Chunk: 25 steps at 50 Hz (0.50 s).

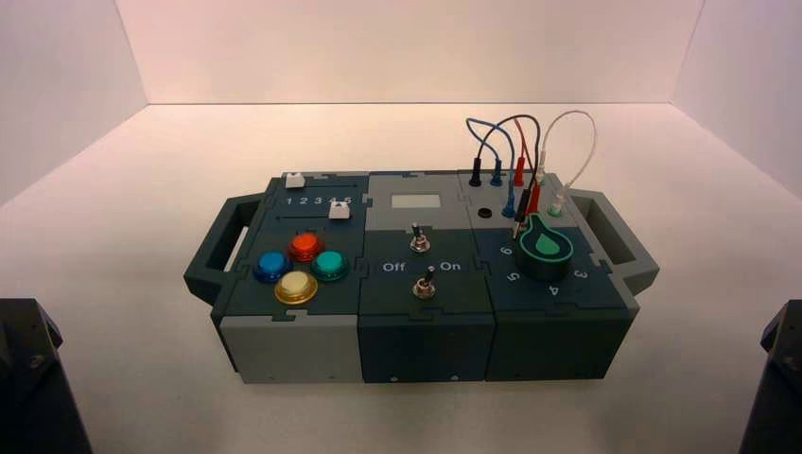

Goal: Move the bottom slider to position 1.

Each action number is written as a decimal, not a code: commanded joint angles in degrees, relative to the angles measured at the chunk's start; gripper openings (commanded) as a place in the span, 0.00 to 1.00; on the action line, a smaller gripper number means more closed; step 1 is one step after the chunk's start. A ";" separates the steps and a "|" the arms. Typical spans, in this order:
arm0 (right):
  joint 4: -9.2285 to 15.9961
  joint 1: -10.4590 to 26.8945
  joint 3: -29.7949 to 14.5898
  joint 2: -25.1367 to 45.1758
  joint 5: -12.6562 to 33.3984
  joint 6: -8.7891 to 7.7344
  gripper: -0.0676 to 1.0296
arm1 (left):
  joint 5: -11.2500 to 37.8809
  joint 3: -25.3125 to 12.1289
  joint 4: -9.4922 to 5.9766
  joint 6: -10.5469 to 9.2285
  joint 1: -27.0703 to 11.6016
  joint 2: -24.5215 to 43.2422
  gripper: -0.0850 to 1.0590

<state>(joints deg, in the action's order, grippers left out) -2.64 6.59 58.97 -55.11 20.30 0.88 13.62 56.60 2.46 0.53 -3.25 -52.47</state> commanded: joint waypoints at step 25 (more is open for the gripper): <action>1.41 0.44 -2.64 2.99 1.49 0.35 0.04 | 3.87 -2.11 -0.70 -0.09 -0.18 3.52 0.05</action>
<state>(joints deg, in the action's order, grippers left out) -2.11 6.68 58.80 -54.14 20.92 0.88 15.47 56.60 2.20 0.53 -3.25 -50.98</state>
